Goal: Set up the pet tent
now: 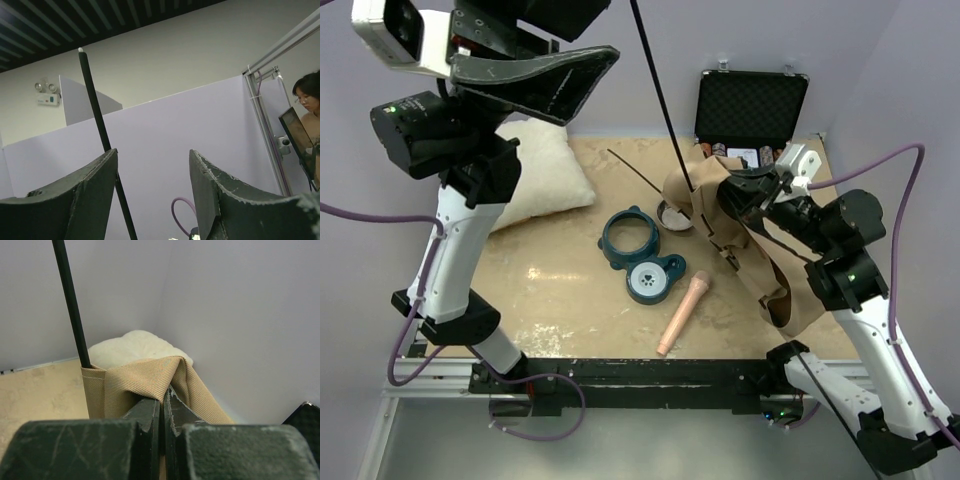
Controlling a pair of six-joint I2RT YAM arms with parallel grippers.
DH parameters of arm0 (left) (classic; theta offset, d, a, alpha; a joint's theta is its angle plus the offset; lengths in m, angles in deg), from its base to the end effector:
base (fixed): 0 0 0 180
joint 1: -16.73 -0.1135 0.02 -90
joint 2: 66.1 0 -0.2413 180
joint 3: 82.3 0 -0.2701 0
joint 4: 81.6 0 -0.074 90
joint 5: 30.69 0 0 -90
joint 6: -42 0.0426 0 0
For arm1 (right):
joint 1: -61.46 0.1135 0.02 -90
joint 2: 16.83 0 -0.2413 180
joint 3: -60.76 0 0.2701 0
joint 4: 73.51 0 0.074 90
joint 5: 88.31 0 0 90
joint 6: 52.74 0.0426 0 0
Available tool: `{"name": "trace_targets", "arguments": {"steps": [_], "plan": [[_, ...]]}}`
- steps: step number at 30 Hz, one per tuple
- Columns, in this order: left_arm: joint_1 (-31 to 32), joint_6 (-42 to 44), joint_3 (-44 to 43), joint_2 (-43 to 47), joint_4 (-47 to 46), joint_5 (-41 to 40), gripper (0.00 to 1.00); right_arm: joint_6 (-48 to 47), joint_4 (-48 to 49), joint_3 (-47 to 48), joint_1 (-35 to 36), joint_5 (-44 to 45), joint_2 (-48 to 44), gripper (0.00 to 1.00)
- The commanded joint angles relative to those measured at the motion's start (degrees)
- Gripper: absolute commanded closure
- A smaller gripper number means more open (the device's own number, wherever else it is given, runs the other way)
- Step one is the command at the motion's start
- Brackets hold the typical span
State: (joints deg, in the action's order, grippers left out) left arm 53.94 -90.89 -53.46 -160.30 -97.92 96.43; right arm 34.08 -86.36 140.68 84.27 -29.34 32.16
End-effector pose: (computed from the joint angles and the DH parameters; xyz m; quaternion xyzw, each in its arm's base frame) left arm 0.1565 -0.1511 0.6840 0.3077 0.1533 -0.6389 0.6882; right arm 0.1744 0.0972 0.4687 -0.3382 0.5026 0.2877 0.7417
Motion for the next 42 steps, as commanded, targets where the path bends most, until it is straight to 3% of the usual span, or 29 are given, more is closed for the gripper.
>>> {"name": "trace_targets", "arguments": {"steps": [1,15,30,32,36,37,39,42], "plan": [[0.14,-0.35,-1.86,1.82,-0.30,-1.97,0.37,-2.88,-1.83,-0.21,0.92,0.70,-1.09,1.00],[-0.03,1.15,-1.51,1.91,4.01,-8.21,0.41,-5.61,-3.94,-1.08,1.89,0.18,-2.41,1.00],[0.06,-3.43,0.07,2.00,-1.70,-1.53,0.45,-8.24,-7.02,-2.93,3.38,-0.35,-2.67,1.00],[0.06,-3.86,0.68,2.34,-0.48,-1.62,0.49,-8.51,-6.93,-3.19,3.91,-0.26,-2.59,1.00],[-0.03,-4.92,3.58,3.92,-2.05,-0.48,0.66,-9.30,-7.11,-3.89,4.70,0.26,-2.67,1.00],[-0.03,-5.09,3.76,4.10,-2.23,0.05,0.74,-9.39,-7.11,-4.16,4.79,0.26,-2.85,1.00],[-0.03,-5.09,4.20,4.54,-1.27,1.28,0.98,-9.39,-7.20,-4.51,5.14,0.35,-3.02,1.00],[0.14,-4.75,6.65,6.03,1.88,4.09,1.00,-9.13,-6.32,-4.60,5.40,1.31,-3.73,1.00]]}}
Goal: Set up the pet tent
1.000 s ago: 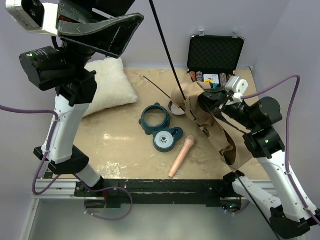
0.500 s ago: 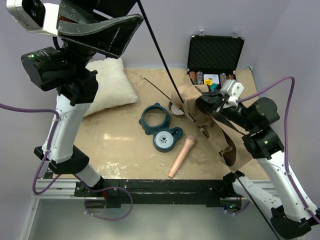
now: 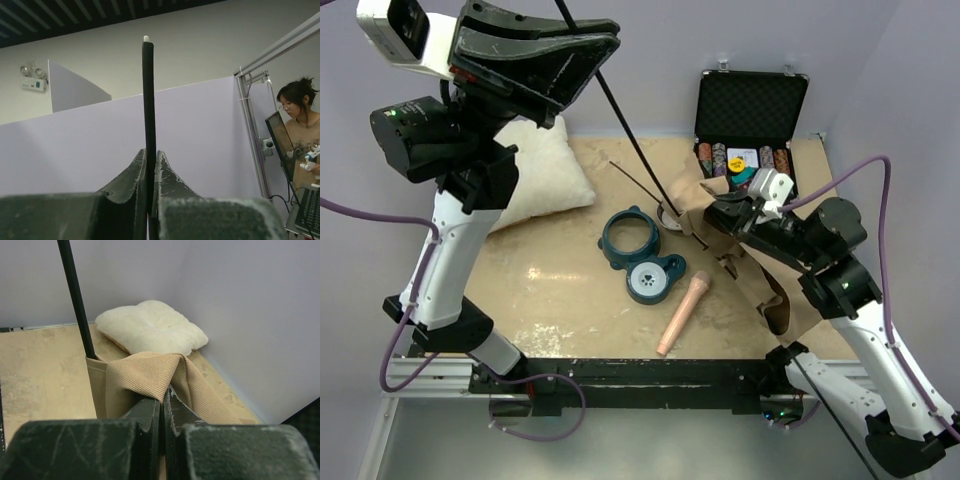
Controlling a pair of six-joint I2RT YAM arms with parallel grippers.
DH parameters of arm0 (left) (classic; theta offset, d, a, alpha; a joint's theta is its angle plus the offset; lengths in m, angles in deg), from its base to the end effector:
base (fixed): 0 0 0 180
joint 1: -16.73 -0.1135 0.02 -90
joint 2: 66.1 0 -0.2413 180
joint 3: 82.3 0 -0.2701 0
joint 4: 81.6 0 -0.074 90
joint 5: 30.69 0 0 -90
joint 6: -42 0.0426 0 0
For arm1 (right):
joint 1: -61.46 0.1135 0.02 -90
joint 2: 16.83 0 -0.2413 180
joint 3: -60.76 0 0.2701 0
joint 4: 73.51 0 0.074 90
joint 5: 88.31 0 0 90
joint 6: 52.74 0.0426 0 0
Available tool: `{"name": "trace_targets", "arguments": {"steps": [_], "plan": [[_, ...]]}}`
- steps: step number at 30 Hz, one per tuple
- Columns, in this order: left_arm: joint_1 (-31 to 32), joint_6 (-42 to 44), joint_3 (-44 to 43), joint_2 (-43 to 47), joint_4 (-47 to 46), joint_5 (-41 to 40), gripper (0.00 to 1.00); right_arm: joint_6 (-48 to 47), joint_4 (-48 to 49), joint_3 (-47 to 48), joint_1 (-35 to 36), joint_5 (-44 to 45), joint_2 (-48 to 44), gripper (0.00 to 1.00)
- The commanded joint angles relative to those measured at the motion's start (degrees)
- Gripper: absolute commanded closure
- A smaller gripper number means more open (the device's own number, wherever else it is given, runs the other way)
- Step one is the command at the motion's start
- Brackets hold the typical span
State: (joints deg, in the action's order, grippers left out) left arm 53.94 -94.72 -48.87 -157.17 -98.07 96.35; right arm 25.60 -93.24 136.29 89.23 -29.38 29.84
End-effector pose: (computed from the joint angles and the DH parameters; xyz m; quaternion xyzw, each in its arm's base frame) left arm 0.1525 -0.1480 0.6801 0.3003 0.1741 -0.6632 0.6631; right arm 0.1668 0.1127 0.4369 -0.4027 0.5195 0.2748 0.7018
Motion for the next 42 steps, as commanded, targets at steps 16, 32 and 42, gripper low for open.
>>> {"name": "trace_targets", "arguments": {"steps": [16,32,42], "plan": [[0.05,15.67,38.64,21.63,34.81,18.07,1.00,-12.40,-2.14,-2.49,1.23,-4.43,-3.17,1.00],[-0.21,52.51,38.19,27.61,75.25,11.92,1.00,-36.23,-27.62,-1.09,2.11,-15.42,2.45,0.48],[-0.47,58.85,41.09,29.98,79.57,10.60,1.00,-29.57,-35.74,3.57,2.02,-10.33,7.46,0.61]]}}
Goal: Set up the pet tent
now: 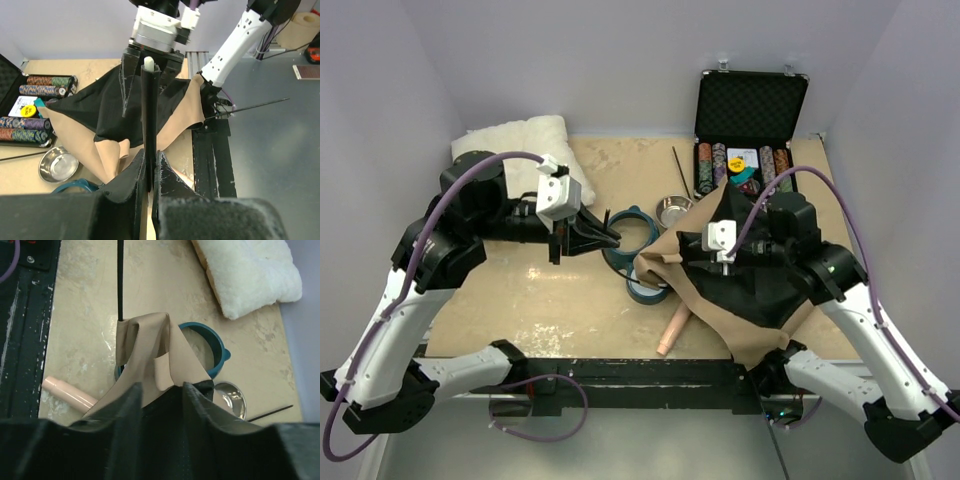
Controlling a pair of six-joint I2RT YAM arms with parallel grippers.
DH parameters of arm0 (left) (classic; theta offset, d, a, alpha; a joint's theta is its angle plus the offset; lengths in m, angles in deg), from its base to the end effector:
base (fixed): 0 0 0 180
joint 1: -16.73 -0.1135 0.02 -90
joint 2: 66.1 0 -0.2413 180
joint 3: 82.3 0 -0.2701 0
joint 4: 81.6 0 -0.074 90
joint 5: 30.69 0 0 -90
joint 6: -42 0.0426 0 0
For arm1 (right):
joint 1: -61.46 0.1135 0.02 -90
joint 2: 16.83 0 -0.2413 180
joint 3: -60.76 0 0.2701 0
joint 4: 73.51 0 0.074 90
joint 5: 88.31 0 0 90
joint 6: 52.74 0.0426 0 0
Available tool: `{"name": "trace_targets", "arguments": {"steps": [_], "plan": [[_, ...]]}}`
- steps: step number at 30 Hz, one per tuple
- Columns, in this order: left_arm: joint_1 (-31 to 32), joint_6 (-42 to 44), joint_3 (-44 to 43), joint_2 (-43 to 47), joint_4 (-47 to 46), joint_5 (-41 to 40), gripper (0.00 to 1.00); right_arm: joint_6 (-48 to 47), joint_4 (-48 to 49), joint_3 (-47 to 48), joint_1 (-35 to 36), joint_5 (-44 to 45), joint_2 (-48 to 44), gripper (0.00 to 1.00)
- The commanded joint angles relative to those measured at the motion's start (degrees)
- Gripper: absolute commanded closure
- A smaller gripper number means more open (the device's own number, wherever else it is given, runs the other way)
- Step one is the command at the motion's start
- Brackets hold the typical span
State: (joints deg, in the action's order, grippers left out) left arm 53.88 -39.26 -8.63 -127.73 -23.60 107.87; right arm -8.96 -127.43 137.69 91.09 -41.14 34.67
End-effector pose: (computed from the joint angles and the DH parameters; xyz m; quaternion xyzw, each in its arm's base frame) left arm 0.1376 -0.1443 0.4923 0.5136 0.5588 -0.4514 0.4692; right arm 0.1649 0.1271 0.3681 -0.6390 0.5163 0.2418 0.5164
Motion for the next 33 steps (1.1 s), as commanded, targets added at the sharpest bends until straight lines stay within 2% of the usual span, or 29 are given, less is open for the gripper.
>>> {"name": "trace_targets", "arguments": {"steps": [1,3,5,8,12,15,17,22,25,33], "plan": [[-0.41,3.57,0.94,0.37,5.19,-0.57,1.00,5.87,-0.76,2.00,0.25,0.65,3.42,0.63],[-0.41,3.14,0.51,0.19,4.93,-0.30,1.00,6.14,0.12,1.65,0.26,-0.15,4.65,0.58],[-0.32,2.96,0.16,-0.25,4.93,0.13,1.00,-0.24,-1.36,0.78,0.25,-0.15,4.22,0.42],[-0.32,2.61,-0.02,-0.43,5.02,0.92,1.00,-11.67,0.28,-4.39,0.17,0.99,-0.60,0.37],[-0.41,2.17,0.06,-0.25,5.37,1.45,1.00,-12.92,17.23,-14.33,0.25,2.49,-9.21,0.32],[-0.41,1.82,0.33,0.19,5.54,1.72,1.00,-19.60,21.47,-18.82,0.25,1.53,-11.16,0.24],[-0.32,1.81,0.33,0.19,5.63,1.72,1.00,-20.58,24.98,-20.84,0.25,1.35,-11.43,0.20],[-0.41,1.46,0.24,0.37,5.72,1.54,1.00,-22.42,29.48,-22.17,0.17,0.12,-6.70,0.25],[-0.32,1.38,0.15,0.19,5.55,1.54,1.00,-23.91,29.04,-21.12,0.17,-0.85,-3.00,0.38],[-0.32,1.99,-0.20,-0.78,5.19,2.25,1.00,-39.46,15.87,-19.36,0.26,-2.26,-0.18,0.42]]}}
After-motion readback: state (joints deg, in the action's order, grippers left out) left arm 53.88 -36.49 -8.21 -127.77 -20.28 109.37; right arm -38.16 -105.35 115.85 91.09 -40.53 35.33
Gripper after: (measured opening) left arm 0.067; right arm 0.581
